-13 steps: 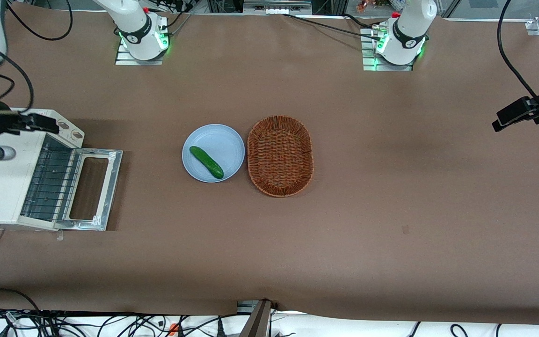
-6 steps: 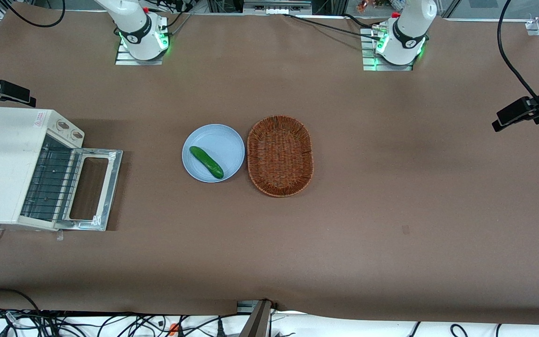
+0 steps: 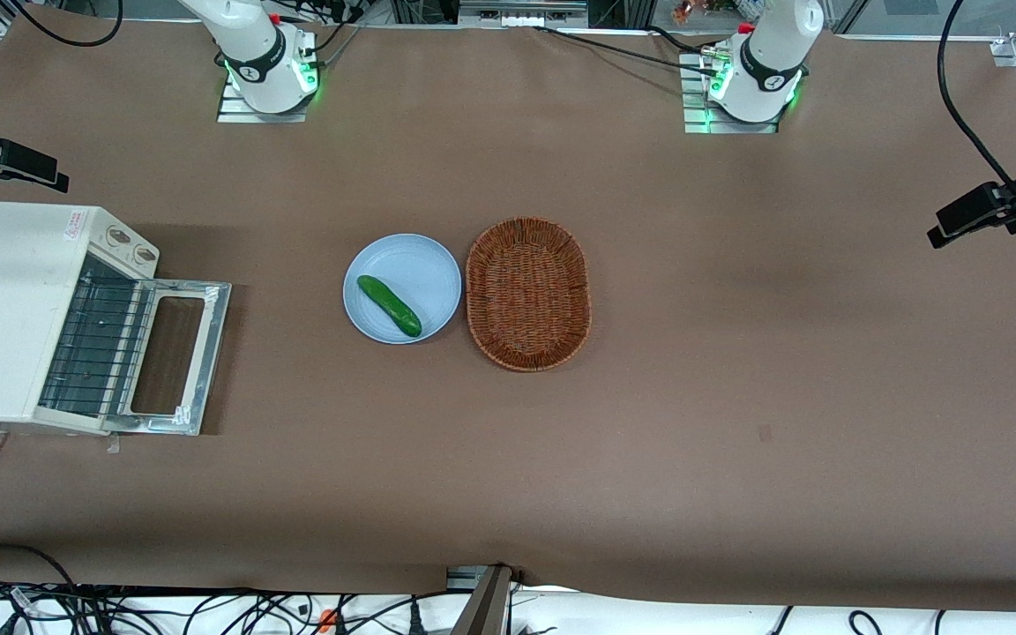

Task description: Open oven door with right arm only

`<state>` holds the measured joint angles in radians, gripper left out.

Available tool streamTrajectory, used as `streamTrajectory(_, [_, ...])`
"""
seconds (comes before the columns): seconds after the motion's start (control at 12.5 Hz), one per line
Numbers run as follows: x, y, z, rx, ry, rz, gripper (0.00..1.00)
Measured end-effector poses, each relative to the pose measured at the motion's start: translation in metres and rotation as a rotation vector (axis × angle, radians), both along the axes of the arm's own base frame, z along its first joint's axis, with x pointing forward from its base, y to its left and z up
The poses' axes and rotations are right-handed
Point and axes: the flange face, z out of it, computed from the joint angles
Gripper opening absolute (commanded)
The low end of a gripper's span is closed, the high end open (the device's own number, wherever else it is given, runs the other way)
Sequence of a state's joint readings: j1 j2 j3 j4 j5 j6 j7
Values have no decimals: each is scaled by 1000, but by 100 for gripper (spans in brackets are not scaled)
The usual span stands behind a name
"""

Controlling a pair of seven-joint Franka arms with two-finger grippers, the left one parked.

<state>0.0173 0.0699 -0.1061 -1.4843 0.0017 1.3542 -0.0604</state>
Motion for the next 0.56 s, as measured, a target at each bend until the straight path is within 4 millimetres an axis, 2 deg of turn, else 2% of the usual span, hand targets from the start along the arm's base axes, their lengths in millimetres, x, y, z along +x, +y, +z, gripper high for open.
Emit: streamTrajectory(0.56, [15, -1, 5, -10, -103, 1, 100])
